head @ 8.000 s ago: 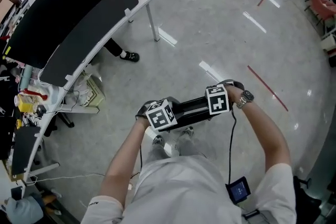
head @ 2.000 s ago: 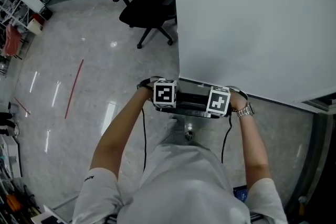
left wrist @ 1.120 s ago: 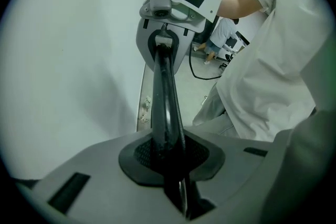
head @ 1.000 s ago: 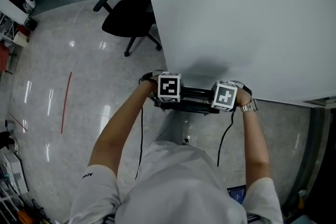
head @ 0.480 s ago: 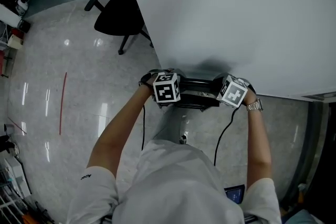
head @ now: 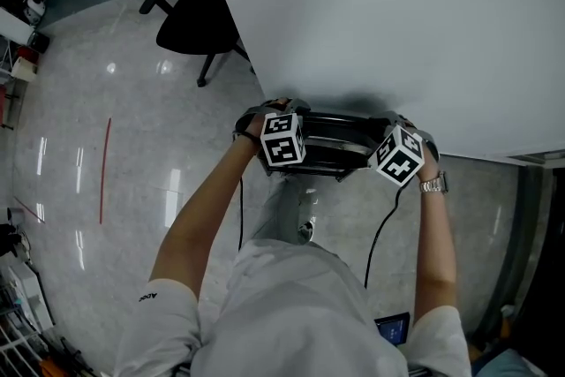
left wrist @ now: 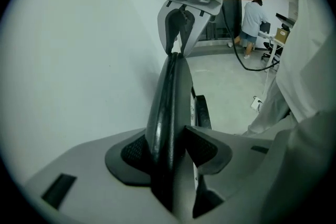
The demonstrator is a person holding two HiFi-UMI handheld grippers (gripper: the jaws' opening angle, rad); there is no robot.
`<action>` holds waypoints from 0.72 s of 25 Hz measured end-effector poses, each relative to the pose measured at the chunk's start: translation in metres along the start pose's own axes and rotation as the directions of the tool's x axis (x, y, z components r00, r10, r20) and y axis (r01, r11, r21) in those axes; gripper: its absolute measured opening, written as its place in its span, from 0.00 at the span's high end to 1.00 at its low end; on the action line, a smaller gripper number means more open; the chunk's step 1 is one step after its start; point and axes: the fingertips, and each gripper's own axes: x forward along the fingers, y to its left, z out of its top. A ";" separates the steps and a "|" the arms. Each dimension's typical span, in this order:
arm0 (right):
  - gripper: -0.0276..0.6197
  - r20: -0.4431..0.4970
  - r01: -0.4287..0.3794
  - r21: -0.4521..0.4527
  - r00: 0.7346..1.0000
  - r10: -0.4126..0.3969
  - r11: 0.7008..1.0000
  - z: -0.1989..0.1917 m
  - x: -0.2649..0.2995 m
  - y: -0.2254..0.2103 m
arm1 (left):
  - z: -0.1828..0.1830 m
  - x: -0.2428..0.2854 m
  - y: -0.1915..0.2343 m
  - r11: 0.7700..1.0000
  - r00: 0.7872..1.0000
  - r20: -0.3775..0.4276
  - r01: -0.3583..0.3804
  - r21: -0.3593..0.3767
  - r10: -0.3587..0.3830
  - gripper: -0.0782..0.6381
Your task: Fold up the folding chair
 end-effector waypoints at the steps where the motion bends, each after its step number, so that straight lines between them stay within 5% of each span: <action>1: 0.77 0.013 0.006 0.020 1.000 -0.006 1.000 0.001 0.001 -0.003 | 0.000 -0.002 0.004 0.999 0.999 -0.017 -0.040 0.021 0.040 0.62; 5: 0.78 0.041 0.060 0.073 0.997 -0.063 0.996 0.002 0.004 -0.013 | 0.008 -0.011 0.015 0.973 0.976 -0.055 -0.204 0.111 0.211 0.57; 11: 0.78 0.082 0.107 0.156 0.989 -0.121 0.982 0.001 0.004 -0.015 | 0.007 -0.021 0.020 0.956 0.953 -0.067 -0.294 0.026 0.295 0.57; 18: 0.78 0.076 0.239 0.321 0.958 -0.277 0.916 0.000 0.012 -0.034 | 0.010 -0.039 0.037 0.875 0.939 0.037 -0.305 -0.375 0.343 0.57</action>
